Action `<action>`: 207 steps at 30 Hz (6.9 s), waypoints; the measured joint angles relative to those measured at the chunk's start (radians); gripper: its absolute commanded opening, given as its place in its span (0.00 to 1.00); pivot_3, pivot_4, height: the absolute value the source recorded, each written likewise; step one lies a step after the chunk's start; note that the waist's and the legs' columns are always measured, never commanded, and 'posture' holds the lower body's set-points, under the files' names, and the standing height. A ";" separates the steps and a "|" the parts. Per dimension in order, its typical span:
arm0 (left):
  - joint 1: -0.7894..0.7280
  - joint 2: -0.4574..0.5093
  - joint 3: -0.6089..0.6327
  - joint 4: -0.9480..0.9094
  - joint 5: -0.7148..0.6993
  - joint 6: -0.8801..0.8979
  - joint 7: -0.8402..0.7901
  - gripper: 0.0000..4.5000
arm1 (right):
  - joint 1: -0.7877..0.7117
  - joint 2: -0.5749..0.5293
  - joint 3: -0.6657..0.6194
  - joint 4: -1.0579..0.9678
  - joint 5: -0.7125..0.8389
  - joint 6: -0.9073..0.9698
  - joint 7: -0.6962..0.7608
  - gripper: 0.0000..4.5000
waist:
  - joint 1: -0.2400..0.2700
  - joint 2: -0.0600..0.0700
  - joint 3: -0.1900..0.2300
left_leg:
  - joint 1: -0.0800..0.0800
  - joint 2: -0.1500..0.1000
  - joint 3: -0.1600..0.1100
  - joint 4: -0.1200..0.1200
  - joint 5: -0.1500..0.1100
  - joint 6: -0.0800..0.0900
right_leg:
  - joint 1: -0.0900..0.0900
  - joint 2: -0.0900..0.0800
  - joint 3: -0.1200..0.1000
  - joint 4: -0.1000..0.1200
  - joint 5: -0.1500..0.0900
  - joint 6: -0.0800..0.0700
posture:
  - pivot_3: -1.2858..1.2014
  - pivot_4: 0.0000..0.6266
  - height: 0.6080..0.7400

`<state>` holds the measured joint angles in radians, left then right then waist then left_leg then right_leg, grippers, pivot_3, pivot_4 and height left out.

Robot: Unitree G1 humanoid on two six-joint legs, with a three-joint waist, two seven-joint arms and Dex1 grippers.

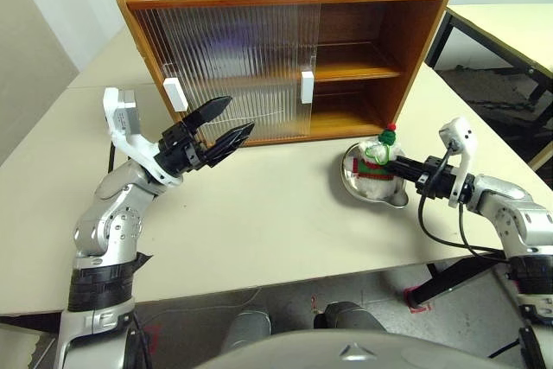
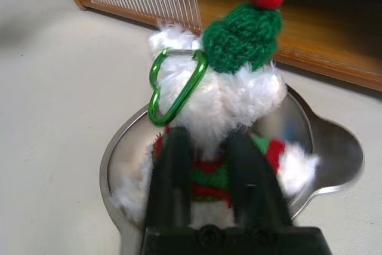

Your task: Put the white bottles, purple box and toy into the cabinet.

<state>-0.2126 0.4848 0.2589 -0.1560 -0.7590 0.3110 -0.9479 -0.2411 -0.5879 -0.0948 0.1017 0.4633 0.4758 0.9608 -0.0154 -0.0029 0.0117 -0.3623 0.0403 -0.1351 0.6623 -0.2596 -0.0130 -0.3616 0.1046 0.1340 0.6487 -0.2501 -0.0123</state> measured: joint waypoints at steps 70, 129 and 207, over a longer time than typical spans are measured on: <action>0.018 -0.033 -0.030 0.000 0.010 -0.015 0.002 1.00 | -0.860 0.160 -0.038 0.858 -0.198 -0.436 -0.108 0.01 | 0.002 0.002 0.001 | -0.003 0.005 -0.013 -0.004 0.000 0.000 | -0.007 0.000 -0.003 0.000 0.005 -0.005 | 0.52 0.00 1.00; 0.012 -0.047 -0.043 0.004 0.007 -0.017 0.003 1.00 | -0.601 0.144 -0.107 0.338 -0.091 -0.203 -0.186 0.99 | 0.009 0.002 0.000 | -0.015 0.012 -0.007 0.000 -0.001 -0.003 | -0.021 0.007 -0.009 0.001 0.021 -0.019 | 0.50 0.00 1.00; 0.045 0.005 -0.026 -0.034 -0.021 0.011 0.015 1.00 | 0.052 -0.051 -0.296 0.449 0.477 0.868 0.010 0.99 | -0.002 -0.021 0.007 | 0.002 -0.006 -0.008 0.000 -0.012 -0.007 | 0.007 0.001 0.011 0.000 -0.015 -0.001 | 0.52 0.04 1.00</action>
<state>-0.1680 0.4899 0.2332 -0.1899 -0.7796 0.3218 -0.9330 -0.1893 -0.6388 -0.3905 0.5506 0.9406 1.3438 0.9704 -0.0172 -0.0239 0.0190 -0.3604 0.0340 -0.1429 0.6627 -0.2720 -0.0195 -0.3544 0.1058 0.1450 0.6488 -0.2651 -0.0129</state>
